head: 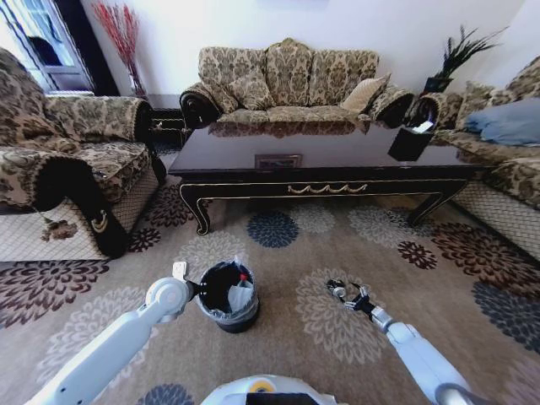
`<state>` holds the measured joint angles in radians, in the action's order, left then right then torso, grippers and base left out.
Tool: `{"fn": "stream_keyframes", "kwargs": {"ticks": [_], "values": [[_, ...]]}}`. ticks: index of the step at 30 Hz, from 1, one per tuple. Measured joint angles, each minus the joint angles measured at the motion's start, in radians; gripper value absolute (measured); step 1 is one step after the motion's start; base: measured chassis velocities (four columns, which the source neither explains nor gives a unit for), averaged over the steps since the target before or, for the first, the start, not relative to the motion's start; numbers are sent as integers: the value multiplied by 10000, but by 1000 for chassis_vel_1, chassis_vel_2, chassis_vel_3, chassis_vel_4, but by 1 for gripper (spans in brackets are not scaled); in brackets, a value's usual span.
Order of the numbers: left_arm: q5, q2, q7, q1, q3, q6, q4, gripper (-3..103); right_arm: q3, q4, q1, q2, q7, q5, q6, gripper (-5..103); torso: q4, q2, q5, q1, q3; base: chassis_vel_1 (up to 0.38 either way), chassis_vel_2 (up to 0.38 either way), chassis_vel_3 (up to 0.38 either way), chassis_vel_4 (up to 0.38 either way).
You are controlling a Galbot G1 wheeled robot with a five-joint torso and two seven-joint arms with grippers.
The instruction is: Move to the front of the table and pick up the trash from the floor, then place it into the trash bin.
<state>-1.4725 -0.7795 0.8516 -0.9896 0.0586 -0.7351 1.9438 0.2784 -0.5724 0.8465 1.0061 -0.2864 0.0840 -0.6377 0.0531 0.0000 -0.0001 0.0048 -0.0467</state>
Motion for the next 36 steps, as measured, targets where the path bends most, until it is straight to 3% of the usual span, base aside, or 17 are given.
{"fn": "stream_keyframes", "kwargs": {"ticks": [1, 2, 4, 11, 13, 16, 30, 36], "values": [[23, 10, -23, -49, 38, 3, 3, 2, -16, 63, -42, 25, 26, 27, -3, 74, -1, 0, 0, -1, 0, 0, 0, 0, 0], [45, 43, -58, -83, 73, 5, 4, 2, -33, 133, -83, 45, 34, 68, -15, 63, 0, 0, 0, 0, 0, 0, 0, 0, 0], [50, 70, -77, -95, 96, 6, 5, 2, -44, 166, -105, 53, 33, 87, -27, 63, 0, 0, 0, 0, 0, 0, 0, 0, 0], [55, 255, -123, -216, 331, 4, 101, 2, -175, 279, -252, 73, -13, 206, -93, 30, -1, 0, 0, 0, 0, 0, 0, 0, 0], [55, 264, -131, -266, 368, 4, 122, 2, -189, 314, -273, 75, -30, 270, -122, 30, 0, 0, 0, 0, -1, 0, 0, 0, 0], [91, 286, -170, -450, 500, 3, 181, 2, -155, 431, -335, 98, -35, 510, -280, 14, 0, 0, -4, -1, 1, 0, 0, 0, 0], [329, 321, -308, -768, 765, -2, 262, 2, 89, -138, 256, 60, -46, 608, -342, 10, -2, 0, 3, -1, 1, 0, 0, 0, 0], [317, 312, -314, -398, 397, -4, 276, 2, 597, -2514, 1589, -417, -54, -459, 23, 10, 1, 0, 2, 0, 1, 0, 0, 0, 0]]}}
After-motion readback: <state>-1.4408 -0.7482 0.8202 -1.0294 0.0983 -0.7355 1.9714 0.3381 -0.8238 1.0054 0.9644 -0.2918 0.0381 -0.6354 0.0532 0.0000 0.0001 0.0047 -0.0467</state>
